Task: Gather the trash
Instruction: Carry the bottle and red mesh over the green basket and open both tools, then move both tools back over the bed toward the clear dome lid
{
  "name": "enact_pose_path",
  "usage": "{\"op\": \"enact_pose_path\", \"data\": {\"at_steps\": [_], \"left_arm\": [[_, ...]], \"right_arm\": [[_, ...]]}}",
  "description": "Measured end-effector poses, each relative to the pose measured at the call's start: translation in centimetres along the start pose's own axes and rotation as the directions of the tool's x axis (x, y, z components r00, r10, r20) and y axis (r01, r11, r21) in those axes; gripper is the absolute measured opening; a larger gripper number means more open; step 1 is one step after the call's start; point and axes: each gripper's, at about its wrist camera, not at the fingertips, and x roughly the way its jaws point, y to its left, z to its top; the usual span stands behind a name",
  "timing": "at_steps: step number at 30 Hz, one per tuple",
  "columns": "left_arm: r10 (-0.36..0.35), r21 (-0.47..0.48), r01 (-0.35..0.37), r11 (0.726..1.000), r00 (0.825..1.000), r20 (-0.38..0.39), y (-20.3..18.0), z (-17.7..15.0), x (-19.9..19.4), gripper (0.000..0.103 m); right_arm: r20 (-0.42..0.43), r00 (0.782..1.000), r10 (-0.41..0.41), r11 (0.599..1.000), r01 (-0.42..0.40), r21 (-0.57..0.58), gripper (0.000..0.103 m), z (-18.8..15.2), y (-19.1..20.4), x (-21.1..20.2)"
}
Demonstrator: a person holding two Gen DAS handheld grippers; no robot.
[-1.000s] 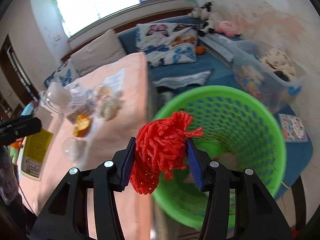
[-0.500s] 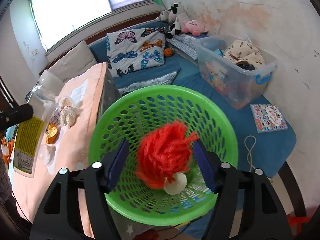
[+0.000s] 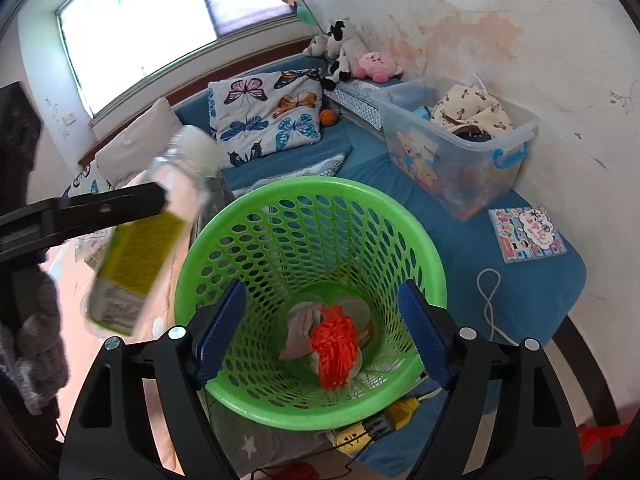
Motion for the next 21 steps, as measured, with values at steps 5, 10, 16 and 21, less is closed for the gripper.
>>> {"op": "enact_pose_path", "data": {"at_steps": [5, 10, 16, 21], "left_arm": [[-0.024, -0.013, 0.024, 1.000, 1.000, 0.008, -0.5, 0.4, 1.6, 0.058], [-0.052, -0.039, 0.054, 0.998, 0.998, 0.045, -0.7, 1.0, 2.8, 0.064], [-0.072, -0.052, 0.075, 0.996, 0.996, 0.055, -0.8, 0.6, 3.0, 0.074], [-0.019, 0.004, 0.018, 1.000, 0.998, 0.059, -0.3, -1.0, -0.1, 0.074]], "right_arm": [[0.022, 1.000, 0.003, 1.000, -0.003, 0.005, 0.080, -0.2, -0.1, -1.0], [0.028, 1.000, 0.007, 1.000, -0.007, 0.019, 0.080, -0.6, -0.5, -1.5], [0.027, 1.000, 0.009, 0.999, -0.010, 0.035, 0.080, -1.5, -1.1, -2.0], [0.030, 0.999, 0.022, 0.999, -0.023, 0.023, 0.080, -2.1, -0.4, -2.5]]}}
